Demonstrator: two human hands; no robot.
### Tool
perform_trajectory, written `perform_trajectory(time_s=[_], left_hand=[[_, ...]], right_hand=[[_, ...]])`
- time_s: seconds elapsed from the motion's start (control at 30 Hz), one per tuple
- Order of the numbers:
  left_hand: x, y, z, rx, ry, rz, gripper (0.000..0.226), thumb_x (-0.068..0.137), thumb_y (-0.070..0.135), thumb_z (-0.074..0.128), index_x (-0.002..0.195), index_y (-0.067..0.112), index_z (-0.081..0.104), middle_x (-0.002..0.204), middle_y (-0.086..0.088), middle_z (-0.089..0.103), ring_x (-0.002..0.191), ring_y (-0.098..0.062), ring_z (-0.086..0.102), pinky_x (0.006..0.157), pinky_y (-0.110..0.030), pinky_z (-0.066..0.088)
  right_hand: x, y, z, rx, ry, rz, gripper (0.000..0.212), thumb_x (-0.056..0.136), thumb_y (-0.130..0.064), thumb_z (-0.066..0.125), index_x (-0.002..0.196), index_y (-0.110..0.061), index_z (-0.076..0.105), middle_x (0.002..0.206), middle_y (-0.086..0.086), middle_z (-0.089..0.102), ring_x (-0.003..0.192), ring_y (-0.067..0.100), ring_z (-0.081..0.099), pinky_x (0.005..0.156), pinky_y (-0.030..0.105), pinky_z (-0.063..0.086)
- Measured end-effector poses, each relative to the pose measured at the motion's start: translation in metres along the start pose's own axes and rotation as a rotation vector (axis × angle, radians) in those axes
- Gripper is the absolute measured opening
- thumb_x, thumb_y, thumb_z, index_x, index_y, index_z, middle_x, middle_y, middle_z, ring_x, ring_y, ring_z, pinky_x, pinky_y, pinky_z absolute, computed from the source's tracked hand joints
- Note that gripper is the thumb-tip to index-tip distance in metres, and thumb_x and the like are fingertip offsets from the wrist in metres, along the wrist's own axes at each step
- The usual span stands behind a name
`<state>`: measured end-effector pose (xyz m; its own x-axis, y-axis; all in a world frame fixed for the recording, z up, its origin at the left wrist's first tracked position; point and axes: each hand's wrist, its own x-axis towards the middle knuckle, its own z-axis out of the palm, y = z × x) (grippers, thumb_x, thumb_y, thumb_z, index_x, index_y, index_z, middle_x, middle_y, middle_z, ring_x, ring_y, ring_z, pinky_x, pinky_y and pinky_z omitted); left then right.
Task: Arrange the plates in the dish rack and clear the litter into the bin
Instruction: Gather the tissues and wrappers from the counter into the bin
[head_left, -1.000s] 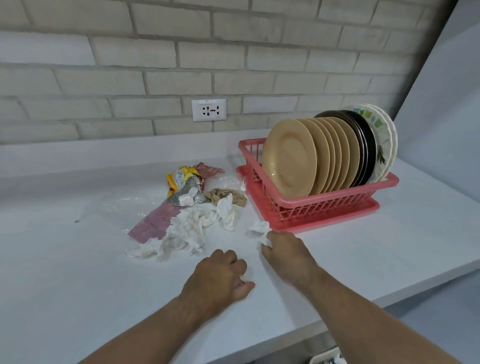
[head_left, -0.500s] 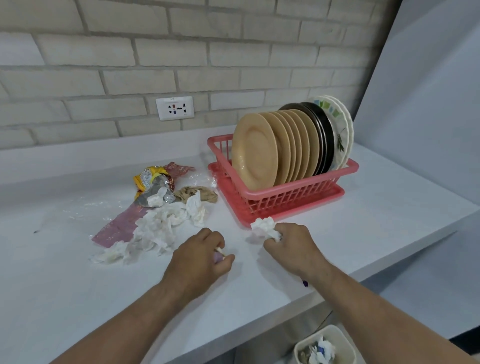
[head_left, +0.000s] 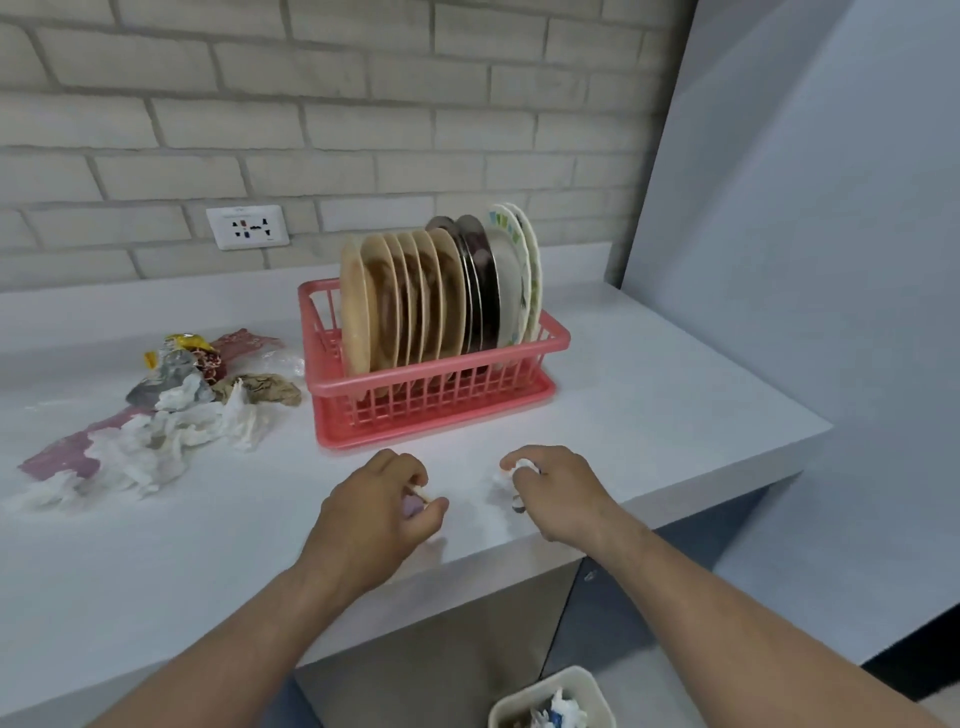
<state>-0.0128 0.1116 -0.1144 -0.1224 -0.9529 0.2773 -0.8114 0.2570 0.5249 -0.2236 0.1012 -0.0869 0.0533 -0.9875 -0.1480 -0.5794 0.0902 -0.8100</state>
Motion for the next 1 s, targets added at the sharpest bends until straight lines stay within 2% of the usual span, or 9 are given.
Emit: perform_trajectory(time_s=[0.1, 0.2, 0.3, 0.4, 0.57, 0.63, 0.73, 0.87, 1.0], left_hand=[[-0.002, 0.029, 0.013, 0.027, -0.026, 0.053, 0.018, 0.083, 0.045, 0.064, 0.094, 0.031, 0.060, 0.090, 0.016, 0.054, 0.080, -0.004, 0.055, 0.072, -0.025, 0.049], [0.001, 0.050, 0.019, 0.040, -0.037, 0.073, 0.016, 0.083, 0.043, 0.064, 0.088, 0.028, 0.062, 0.084, 0.016, 0.056, 0.075, -0.004, 0.054, 0.067, -0.024, 0.048], [0.006, 0.063, 0.022, 0.026, -0.033, 0.074, 0.014, 0.083, 0.041, 0.063, 0.083, 0.027, 0.062, 0.078, 0.012, 0.057, 0.072, -0.007, 0.054, 0.065, -0.025, 0.048], [0.006, 0.071, 0.022, 0.021, -0.041, 0.097, 0.015, 0.084, 0.041, 0.060, 0.081, 0.027, 0.062, 0.077, 0.011, 0.058, 0.072, -0.007, 0.054, 0.065, -0.027, 0.049], [0.002, 0.073, 0.030, -0.005, -0.082, 0.118, 0.020, 0.085, 0.048, 0.056, 0.078, 0.030, 0.063, 0.079, 0.013, 0.058, 0.074, -0.006, 0.055, 0.070, -0.029, 0.051], [-0.004, 0.074, 0.036, -0.008, -0.114, 0.126, 0.024, 0.084, 0.050, 0.054, 0.075, 0.030, 0.061, 0.077, 0.013, 0.058, 0.073, -0.006, 0.055, 0.070, -0.030, 0.051], [-0.019, 0.076, 0.054, -0.029, -0.172, 0.158, 0.029, 0.080, 0.055, 0.052, 0.070, 0.029, 0.058, 0.074, 0.012, 0.056, 0.073, -0.007, 0.055, 0.070, -0.030, 0.050], [-0.043, 0.079, 0.093, -0.087, -0.235, 0.195, 0.031, 0.077, 0.058, 0.051, 0.073, 0.028, 0.061, 0.076, 0.014, 0.056, 0.072, -0.003, 0.055, 0.069, -0.026, 0.047], [-0.065, 0.074, 0.148, -0.045, -0.271, 0.164, 0.034, 0.077, 0.060, 0.050, 0.083, 0.030, 0.064, 0.083, 0.015, 0.058, 0.076, -0.003, 0.054, 0.070, -0.027, 0.049]], right_hand=[[-0.011, 0.013, -0.025, 0.006, 0.017, 0.014, 0.027, 0.090, -0.016, 0.039, 0.085, -0.005, 0.063, 0.086, 0.010, 0.066, 0.066, 0.020, 0.064, 0.046, 0.025, 0.044], [-0.021, 0.019, -0.044, -0.009, 0.027, 0.009, 0.022, 0.089, -0.015, 0.041, 0.068, -0.010, 0.049, 0.070, 0.010, 0.059, 0.050, 0.019, 0.062, 0.048, 0.027, 0.048], [-0.026, 0.024, -0.054, -0.026, 0.026, -0.029, 0.018, 0.091, -0.015, 0.041, 0.082, -0.011, 0.056, 0.080, 0.009, 0.066, 0.062, 0.021, 0.069, 0.062, 0.034, 0.059], [-0.030, 0.027, -0.059, -0.086, 0.077, -0.063, 0.019, 0.096, -0.024, 0.038, 0.100, -0.020, 0.056, 0.087, 0.002, 0.062, 0.073, 0.021, 0.066, 0.066, 0.035, 0.057], [-0.041, 0.025, -0.063, -0.117, 0.142, -0.051, 0.046, 0.099, -0.052, 0.034, 0.081, -0.013, 0.050, 0.079, 0.000, 0.058, 0.068, 0.014, 0.060, 0.060, 0.029, 0.048], [-0.047, 0.030, -0.060, -0.025, 0.152, -0.059, 0.049, 0.100, -0.044, 0.031, 0.070, -0.008, 0.044, 0.069, 0.005, 0.052, 0.060, 0.017, 0.055, 0.058, 0.033, 0.050], [-0.054, 0.052, -0.055, 0.019, 0.136, -0.067, 0.033, 0.095, -0.021, 0.027, 0.065, -0.012, 0.034, 0.063, 0.002, 0.040, 0.060, 0.016, 0.039, 0.057, 0.032, 0.038], [-0.060, 0.103, -0.048, 0.112, 0.066, 0.031, 0.029, 0.089, -0.021, 0.029, 0.062, -0.017, 0.039, 0.067, -0.001, 0.048, 0.063, 0.018, 0.044, 0.061, 0.035, 0.044], [-0.059, 0.167, -0.043, 0.098, -0.055, 0.119, 0.024, 0.096, -0.018, 0.035, 0.094, -0.021, 0.058, 0.088, -0.004, 0.059, 0.078, 0.013, 0.054, 0.070, 0.031, 0.048]])
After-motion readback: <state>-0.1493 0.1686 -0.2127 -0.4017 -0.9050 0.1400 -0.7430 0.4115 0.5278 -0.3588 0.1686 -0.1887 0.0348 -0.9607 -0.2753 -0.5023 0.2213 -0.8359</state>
